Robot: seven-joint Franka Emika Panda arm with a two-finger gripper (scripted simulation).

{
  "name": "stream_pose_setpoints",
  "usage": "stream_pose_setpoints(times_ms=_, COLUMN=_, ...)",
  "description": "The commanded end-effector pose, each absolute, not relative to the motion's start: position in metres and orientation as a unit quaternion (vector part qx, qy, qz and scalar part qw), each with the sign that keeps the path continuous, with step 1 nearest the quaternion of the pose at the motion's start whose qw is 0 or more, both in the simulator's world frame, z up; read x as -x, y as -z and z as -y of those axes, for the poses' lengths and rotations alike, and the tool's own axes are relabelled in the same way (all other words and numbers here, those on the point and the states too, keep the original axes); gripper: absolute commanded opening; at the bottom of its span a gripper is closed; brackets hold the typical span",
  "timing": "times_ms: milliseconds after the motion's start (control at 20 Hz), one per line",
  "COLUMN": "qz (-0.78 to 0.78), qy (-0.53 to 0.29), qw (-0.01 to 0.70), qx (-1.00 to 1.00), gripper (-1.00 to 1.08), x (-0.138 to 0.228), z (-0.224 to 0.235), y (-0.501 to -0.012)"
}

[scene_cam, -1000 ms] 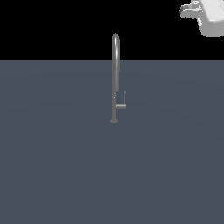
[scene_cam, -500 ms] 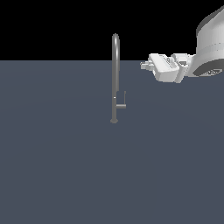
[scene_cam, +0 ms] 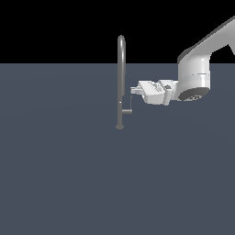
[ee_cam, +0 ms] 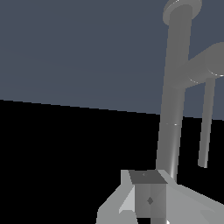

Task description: Turn on the faucet by rotating a designated handle.

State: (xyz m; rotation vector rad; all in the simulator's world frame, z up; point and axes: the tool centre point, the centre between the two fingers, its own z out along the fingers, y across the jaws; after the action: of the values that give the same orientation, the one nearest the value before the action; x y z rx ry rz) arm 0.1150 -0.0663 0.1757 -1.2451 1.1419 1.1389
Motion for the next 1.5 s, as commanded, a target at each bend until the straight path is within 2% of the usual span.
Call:
stream_pose_setpoints(times_ms=0, qz=-0.482, qy=-0.483, qw=0.517, qx=0.517, gripper=-1.0, x=-0.116, z=0.06, y=-0.166)
stream_pose_setpoints(times_ms=950, qz=-0.5, qy=-0.5, qw=0.5, qx=0.5, gripper=-1.0, x=-0.112, z=0.057, y=-0.148)
stream_pose_setpoints(times_ms=1450, qz=-0.5, qy=-0.5, qw=0.5, qx=0.5, gripper=-1.0, x=-0.094, z=0.057, y=-0.154)
